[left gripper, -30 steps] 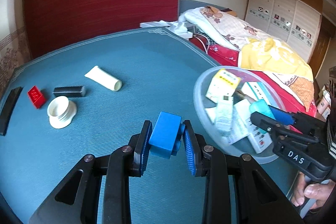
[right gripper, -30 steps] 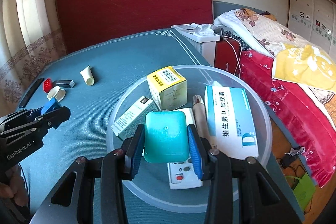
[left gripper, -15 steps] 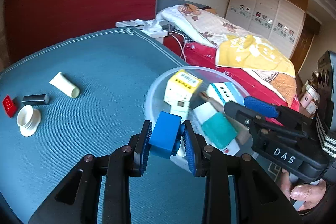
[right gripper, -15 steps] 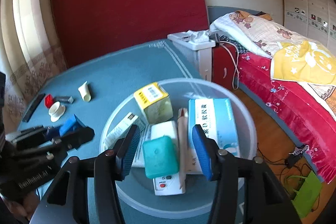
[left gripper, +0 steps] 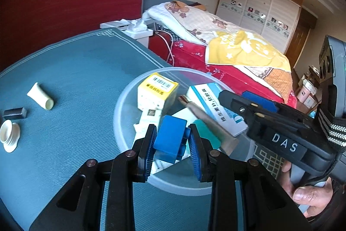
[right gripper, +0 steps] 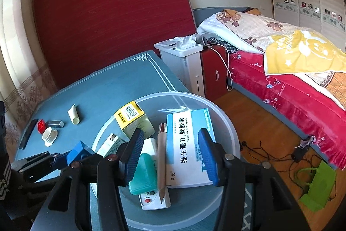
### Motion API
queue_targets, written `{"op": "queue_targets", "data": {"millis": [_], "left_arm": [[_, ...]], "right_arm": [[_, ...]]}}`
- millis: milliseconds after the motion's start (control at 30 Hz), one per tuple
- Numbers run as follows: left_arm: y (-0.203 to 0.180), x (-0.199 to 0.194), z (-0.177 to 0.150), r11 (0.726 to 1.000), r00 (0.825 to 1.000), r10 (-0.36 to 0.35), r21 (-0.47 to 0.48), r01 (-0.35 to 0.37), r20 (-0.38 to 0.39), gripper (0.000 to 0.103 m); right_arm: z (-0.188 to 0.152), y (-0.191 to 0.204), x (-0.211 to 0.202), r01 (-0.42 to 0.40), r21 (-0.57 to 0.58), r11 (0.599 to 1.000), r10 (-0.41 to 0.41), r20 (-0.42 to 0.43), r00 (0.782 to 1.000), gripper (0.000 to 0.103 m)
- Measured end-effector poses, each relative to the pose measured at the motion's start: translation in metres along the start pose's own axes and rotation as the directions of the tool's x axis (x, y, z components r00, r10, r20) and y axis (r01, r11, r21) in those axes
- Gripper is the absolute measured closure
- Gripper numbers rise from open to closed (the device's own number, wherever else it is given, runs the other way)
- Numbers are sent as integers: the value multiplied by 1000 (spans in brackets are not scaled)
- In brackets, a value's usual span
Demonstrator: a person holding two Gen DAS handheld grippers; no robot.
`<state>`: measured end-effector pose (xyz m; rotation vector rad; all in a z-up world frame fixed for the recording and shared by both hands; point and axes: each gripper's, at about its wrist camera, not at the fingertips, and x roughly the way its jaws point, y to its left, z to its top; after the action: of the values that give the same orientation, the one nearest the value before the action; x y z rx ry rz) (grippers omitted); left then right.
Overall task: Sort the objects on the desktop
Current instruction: 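Open both grippers to drop the brick and floss box into the basin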
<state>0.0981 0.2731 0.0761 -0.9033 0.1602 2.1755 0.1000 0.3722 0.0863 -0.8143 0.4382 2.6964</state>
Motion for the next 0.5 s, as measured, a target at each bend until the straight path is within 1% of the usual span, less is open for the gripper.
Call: {"op": "queue_targets", "data": {"millis": [67,100,133,167,200,267,400,500], "left_arm": [[-2,4,3,1000,1000,-12,5,12,3,70],[-3,7,4,1000,1000,-17,7,17,0,68],[-3,9,5,1000,1000,-22,7,22,-4,55],[-2,12,6,1000,1000,-19,5,19,-6,46],[-2,14,6,1000,1000,-1,5,1,-1,36],[1,14,4,1000,1000,20,1,-20,21,35],[8,11,4,1000,999,13,-20,-12,35,35],[9,8,5,999,998,27,-23,-26,48,35]], "right_arm": [[1,-1,0,5,3,1000,-5,1,1000,41],[1,-1,1,9,6,1000,-9,2,1000,41],[2,-2,2,12,8,1000,-12,2,1000,40],[2,-3,2,17,11,1000,-18,2,1000,40],[3,-5,4,21,17,1000,-21,2,1000,40],[3,-7,4,29,21,999,-29,1,1000,39],[1,-6,4,38,28,999,-38,-1,999,39],[0,-4,5,37,20,999,-37,-5,999,39]]}}
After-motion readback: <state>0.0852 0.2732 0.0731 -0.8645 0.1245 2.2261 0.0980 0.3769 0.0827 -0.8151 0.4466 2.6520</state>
